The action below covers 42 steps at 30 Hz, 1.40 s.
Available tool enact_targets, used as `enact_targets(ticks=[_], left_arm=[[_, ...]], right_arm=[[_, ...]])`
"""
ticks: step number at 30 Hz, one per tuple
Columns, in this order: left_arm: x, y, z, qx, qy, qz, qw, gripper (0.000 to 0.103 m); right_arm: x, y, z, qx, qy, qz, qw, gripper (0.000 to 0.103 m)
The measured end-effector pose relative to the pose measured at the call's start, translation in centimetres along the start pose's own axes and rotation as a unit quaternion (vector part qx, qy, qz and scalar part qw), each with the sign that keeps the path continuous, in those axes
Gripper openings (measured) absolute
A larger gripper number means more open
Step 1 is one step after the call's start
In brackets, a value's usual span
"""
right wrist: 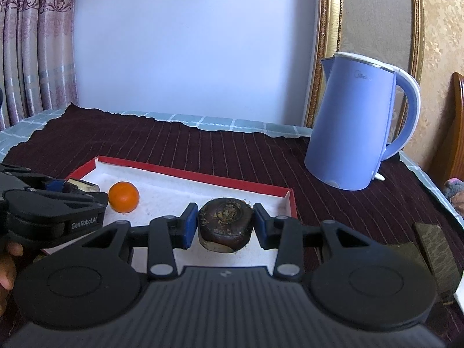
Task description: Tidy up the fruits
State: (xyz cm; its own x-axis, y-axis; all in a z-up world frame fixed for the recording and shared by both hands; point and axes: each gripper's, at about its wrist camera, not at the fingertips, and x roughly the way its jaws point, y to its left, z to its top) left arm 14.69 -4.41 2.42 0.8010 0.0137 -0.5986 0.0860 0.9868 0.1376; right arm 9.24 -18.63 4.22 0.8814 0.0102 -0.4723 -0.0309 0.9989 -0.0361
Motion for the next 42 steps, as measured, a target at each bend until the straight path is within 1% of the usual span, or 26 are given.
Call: enact_targets(ticks=[15,26,42], left_arm=[[2.6,0.5,0.3,-0.006,0.022,0.01,0.9997,0.032],[3.2,0.9,0.6,-0.005,0.013,0.02,0.9997,0.032],[4.2,1.4,1.0,-0.01,0.013,0.032,0.9993,0.032]], right_arm=[[2.7,0.0,0.5,0.009,0.018,-0.004,1.0,0.038],[5.2,0.3,0.7,0.016,0.038,-0.004,0.999,0.038],[7.9,0.7,1.6,0.04,0.059,0.002,0.997,0.038]])
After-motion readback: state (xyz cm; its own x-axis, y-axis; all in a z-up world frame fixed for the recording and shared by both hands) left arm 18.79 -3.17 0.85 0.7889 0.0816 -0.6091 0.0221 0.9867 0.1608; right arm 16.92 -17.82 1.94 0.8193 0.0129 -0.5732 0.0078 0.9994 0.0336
